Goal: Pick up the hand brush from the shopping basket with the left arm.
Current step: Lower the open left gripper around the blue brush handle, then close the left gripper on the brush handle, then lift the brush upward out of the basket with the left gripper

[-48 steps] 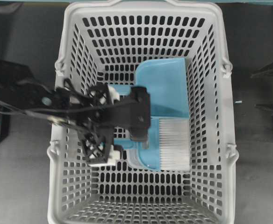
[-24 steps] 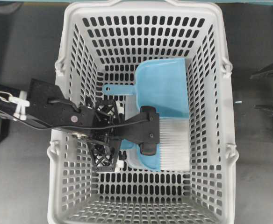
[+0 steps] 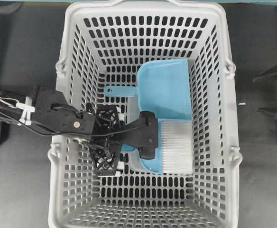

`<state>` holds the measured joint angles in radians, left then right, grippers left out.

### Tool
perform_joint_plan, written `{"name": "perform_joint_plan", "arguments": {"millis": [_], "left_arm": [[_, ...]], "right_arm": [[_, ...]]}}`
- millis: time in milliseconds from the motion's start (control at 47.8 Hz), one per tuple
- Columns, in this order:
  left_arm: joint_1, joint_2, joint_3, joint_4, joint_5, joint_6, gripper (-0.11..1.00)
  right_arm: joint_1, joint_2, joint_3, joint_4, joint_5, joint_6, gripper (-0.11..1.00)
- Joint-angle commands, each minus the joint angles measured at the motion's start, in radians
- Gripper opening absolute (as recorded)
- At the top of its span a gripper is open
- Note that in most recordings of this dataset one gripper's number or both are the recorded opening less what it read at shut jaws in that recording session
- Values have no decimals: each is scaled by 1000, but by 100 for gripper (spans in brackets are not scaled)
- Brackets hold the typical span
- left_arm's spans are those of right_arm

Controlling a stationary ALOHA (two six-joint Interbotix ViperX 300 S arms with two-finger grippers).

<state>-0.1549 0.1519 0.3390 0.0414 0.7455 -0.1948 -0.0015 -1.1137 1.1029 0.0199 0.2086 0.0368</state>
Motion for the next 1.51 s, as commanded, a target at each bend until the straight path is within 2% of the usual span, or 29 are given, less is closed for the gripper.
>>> {"name": "perform_joint_plan", "arguments": {"millis": [0, 105, 147, 482, 733, 1194, 1361, 1487], "left_arm": [[-6, -20, -12, 3, -15, -2, 61], [-3, -49, -11, 3, -48, 14, 30], [0, -64, -6, 3, -58, 14, 25], [8, -175, 41, 3, -94, 17, 26], [3, -225, 63, 3, -172, 21, 26], [0, -357, -28, 3, -179, 141, 26], [23, -430, -21, 3, -196, 147, 26], [46, -486, 2, 3, -276, 153, 26]], "right_arm": [[-2, 5, -6, 3, -17, 2, 75], [-2, 5, -6, 2, -18, 2, 75], [-2, 5, -5, 2, -18, 2, 75], [-3, 5, 5, 3, -18, 3, 75], [-6, 5, 9, 3, -18, 40, 75], [-6, 5, 14, 3, -18, 46, 75], [-6, 5, 14, 3, -18, 46, 75], [-6, 5, 14, 3, -21, 46, 75]]}}
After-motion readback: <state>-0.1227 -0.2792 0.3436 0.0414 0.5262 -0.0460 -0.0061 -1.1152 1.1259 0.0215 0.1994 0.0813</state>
